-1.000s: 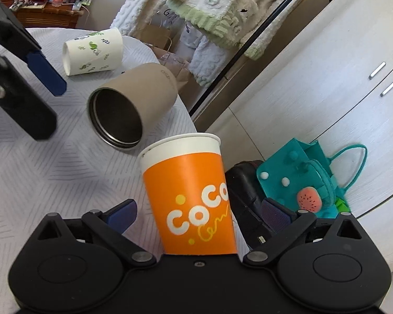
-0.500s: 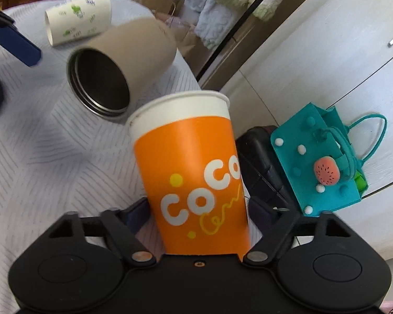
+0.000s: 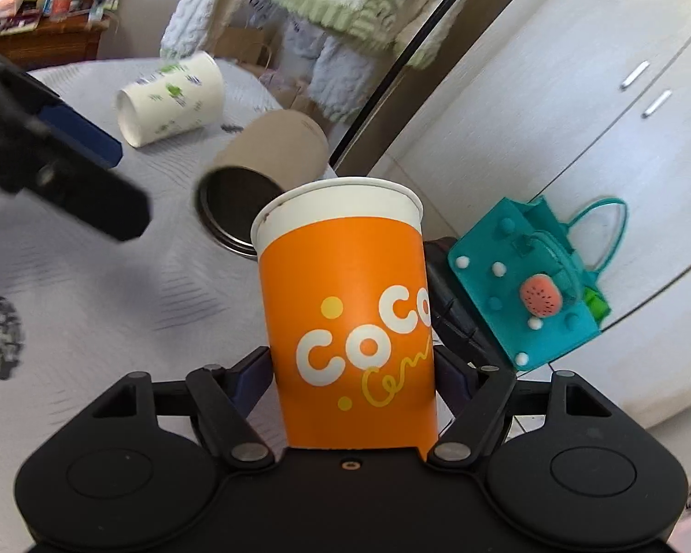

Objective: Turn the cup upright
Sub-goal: 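Lift the orange cup with the right tool and rotate it rim-up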

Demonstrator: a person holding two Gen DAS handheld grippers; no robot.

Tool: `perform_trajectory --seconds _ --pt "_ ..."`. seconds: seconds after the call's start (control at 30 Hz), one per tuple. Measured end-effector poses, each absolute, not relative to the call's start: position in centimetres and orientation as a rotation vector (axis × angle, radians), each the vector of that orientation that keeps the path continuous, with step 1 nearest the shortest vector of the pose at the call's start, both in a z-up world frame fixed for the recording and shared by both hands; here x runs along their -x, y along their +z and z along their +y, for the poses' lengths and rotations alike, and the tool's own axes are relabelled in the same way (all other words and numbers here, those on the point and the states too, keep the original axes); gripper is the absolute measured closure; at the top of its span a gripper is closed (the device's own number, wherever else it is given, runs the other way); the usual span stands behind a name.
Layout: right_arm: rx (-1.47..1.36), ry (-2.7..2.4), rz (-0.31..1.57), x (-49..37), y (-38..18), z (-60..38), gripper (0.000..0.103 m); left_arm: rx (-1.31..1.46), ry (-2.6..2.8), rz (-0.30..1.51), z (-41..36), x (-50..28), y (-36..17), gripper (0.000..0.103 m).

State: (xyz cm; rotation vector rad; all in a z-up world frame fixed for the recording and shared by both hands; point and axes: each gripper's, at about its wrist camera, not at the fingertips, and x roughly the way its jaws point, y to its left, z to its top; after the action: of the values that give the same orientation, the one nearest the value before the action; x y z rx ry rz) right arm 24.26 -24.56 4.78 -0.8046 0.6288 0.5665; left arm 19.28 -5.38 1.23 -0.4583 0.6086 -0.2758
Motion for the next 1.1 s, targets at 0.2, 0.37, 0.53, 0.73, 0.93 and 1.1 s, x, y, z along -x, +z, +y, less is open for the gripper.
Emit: perform_trajectory --seconds 0.2,0.37,0.53,0.73,0.93,1.1 --pt "0.685 0.528 0.673 -20.5 5.3 -24.2 0.025 0.447 -0.290 0.611 -3.8 -16.6 1.8 0.002" --pt "0.477 0.547 0.858 -20.3 5.7 -23.6 0.025 0.449 -0.313 0.615 -2.5 -14.3 1.9 0.002" --pt "0.287 0.557 0.986 -20.5 5.1 -22.9 0.025 0.449 -0.324 0.617 -1.2 -12.5 1.7 0.002" --pt "0.107 0.556 1.098 -20.4 3.7 -21.9 0.024 0.488 -0.342 0.641 0.0 -11.8 0.7 0.002" --pt "0.034 0.540 1.114 -20.4 3.2 -22.1 0.023 0.545 -0.326 0.660 1.6 -12.3 -0.1 0.002" --pt "0.010 0.602 1.090 -19.7 3.7 -23.3 0.013 0.550 -0.378 0.677 1.4 -12.4 0.0 0.002"
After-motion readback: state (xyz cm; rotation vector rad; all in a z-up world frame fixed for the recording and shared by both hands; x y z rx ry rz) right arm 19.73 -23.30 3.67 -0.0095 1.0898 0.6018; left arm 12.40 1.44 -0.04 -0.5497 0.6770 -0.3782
